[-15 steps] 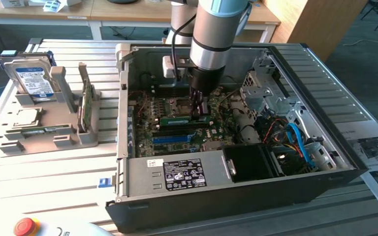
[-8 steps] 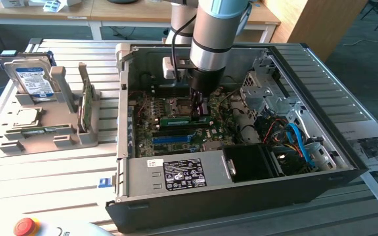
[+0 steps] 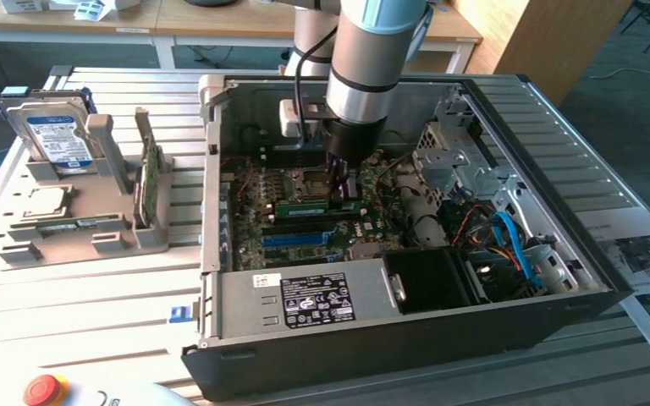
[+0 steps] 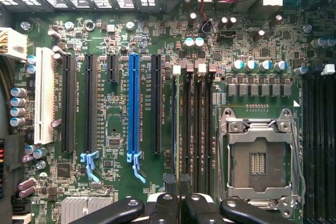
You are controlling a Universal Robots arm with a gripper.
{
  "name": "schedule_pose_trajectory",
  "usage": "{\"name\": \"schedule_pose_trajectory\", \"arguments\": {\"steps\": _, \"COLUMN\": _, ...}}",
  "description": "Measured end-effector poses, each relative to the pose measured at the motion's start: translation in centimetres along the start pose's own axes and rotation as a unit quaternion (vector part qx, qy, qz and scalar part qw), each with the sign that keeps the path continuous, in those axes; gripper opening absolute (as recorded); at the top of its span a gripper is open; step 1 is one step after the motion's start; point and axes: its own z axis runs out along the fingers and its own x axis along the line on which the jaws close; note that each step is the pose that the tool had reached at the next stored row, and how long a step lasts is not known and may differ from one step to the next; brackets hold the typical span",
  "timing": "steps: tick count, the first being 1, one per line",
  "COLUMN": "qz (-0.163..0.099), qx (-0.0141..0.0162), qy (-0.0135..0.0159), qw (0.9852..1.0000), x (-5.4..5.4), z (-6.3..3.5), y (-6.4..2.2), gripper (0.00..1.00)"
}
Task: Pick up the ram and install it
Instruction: 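Pick up the ram and move it above insertion slot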
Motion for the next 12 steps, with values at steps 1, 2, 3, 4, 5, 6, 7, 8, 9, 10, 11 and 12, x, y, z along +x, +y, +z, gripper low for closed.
{"name": "schedule_pose_trajectory", "arguments": {"steps": 1, "qz": 0.0, "qx": 0.0, "qy": 0.0, "qw": 1.0, "x": 0.0, "z": 0.02, "y": 0.0, "gripper": 0.12}}
{"name": "schedule_pose_trajectory", "arguments": {"steps": 2, "qz": 0.0, "qx": 0.0, "qy": 0.0, "qw": 1.0, "x": 0.0, "z": 0.05, "y": 0.0, "gripper": 0.12}}
{"name": "schedule_pose_trajectory", "arguments": {"steps": 3, "qz": 0.0, "qx": 0.0, "qy": 0.0, "qw": 1.0, "x": 0.0, "z": 0.07, "y": 0.0, "gripper": 0.12}}
{"name": "schedule_pose_trajectory", "arguments": {"steps": 4, "qz": 0.0, "qx": 0.0, "qy": 0.0, "qw": 1.0, "x": 0.0, "z": 0.09, "y": 0.0, "gripper": 0.12}}
{"name": "schedule_pose_trajectory", "arguments": {"steps": 5, "qz": 0.0, "qx": 0.0, "qy": 0.0, "qw": 1.0, "x": 0.0, "z": 0.12, "y": 0.0, "gripper": 0.12}}
{"name": "schedule_pose_trajectory", "arguments": {"steps": 6, "qz": 0.0, "qx": 0.0, "qy": 0.0, "qw": 1.0, "x": 0.0, "z": 0.14, "y": 0.0, "gripper": 0.12}}
{"name": "schedule_pose_trajectory", "arguments": {"steps": 7, "qz": 0.0, "qx": 0.0, "qy": 0.0, "qw": 1.0, "x": 0.0, "z": 0.16, "y": 0.0, "gripper": 0.12}}
{"name": "schedule_pose_trajectory", "arguments": {"steps": 8, "qz": 0.001, "qx": 0.0, "qy": 0.0, "qw": 1.0, "x": 0.0, "z": 0.19, "y": 0.0, "gripper": 0.12}}
{"name": "schedule_pose_trajectory", "arguments": {"steps": 9, "qz": 0.001, "qx": 0.0, "qy": 0.0, "qw": 1.0, "x": 0.0, "z": 0.22, "y": -0.01, "gripper": 0.12}}
{"name": "schedule_pose_trajectory", "arguments": {"steps": 10, "qz": 0.001, "qx": 0.0, "qy": 0.0, "qw": 1.0, "x": 0.0, "z": 0.24, "y": -0.01, "gripper": 0.12}}
{"name": "schedule_pose_trajectory", "arguments": {"steps": 11, "qz": 0.001, "qx": 0.0, "qy": -0.0001, "qw": 1.0, "x": 0.0, "z": 0.27, "y": -0.01, "gripper": 0.12}}
{"name": "schedule_pose_trajectory", "arguments": {"steps": 12, "qz": 0.001, "qx": 0.0, "qy": -0.0001, "qw": 1.0, "x": 0.0, "z": 0.3, "y": -0.01, "gripper": 0.12}}
